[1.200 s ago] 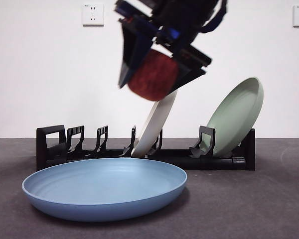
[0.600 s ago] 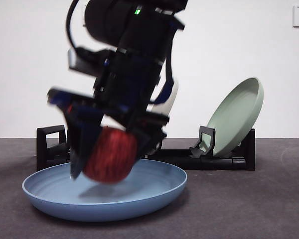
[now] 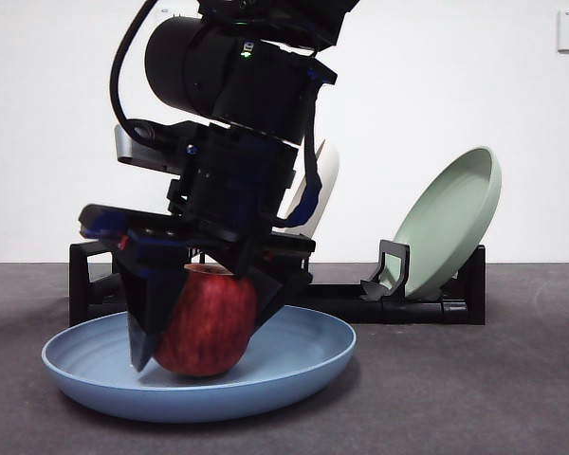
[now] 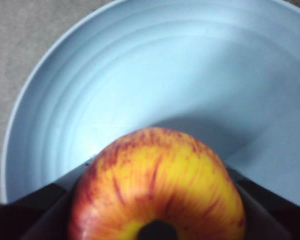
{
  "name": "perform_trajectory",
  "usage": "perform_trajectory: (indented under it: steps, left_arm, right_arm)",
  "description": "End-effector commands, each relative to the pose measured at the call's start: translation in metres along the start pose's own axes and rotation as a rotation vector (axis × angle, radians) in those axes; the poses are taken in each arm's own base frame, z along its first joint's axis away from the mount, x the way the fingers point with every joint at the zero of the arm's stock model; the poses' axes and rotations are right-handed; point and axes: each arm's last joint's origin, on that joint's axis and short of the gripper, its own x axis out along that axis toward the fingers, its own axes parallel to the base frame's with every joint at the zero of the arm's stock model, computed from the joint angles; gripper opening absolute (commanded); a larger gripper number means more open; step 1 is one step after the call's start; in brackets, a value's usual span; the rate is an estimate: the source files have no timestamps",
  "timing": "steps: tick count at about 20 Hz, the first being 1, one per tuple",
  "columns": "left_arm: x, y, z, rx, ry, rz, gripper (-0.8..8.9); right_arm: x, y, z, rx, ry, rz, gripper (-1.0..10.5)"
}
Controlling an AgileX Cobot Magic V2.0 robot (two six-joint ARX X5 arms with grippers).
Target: Take the blue plate from the plate rack,put the plate on the table,take the apple from the table,put the apple in the plate
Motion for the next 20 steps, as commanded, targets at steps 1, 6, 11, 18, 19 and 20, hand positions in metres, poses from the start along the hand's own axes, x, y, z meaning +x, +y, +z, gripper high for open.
perform_trajectory:
  steps: [1,6,11,18,19,20]
  left_arm:
    - [0.0,0.0,0.0,0.007,-0.003,0.001,4.71]
    - [0.0,0.0,0.0,0.008,-0.005,-0.001,4.71]
    - [0.0,0.0,0.0,0.008,-0.006,-0.011,4.71]
    - [0.001,-0.006,0.003,0.012,-0.034,-0.224,4.71]
    - [0.002,-0.007,0.003,0.013,-0.037,-0.256,4.71]
    - [0.003,-0.008,0.004,0.013,-0.038,-0.293,4.71]
  right_arm:
    - [0.007,-0.003,-0.002,0.0,0.021,-0.012,5.1]
    - [0.001,-0.004,0.001,0.005,-0.001,-0.012,5.1]
    - [-0.024,-0.009,0.007,0.016,-0.068,-0.013,5.1]
    - [-0.101,-0.024,0.009,0.045,-0.239,-0.028,5.0]
    - [-0.114,-0.027,0.008,0.049,-0.263,-0.031,5.0]
    - [-0.128,-0.03,0.005,0.057,-0.289,-0.036,5.0]
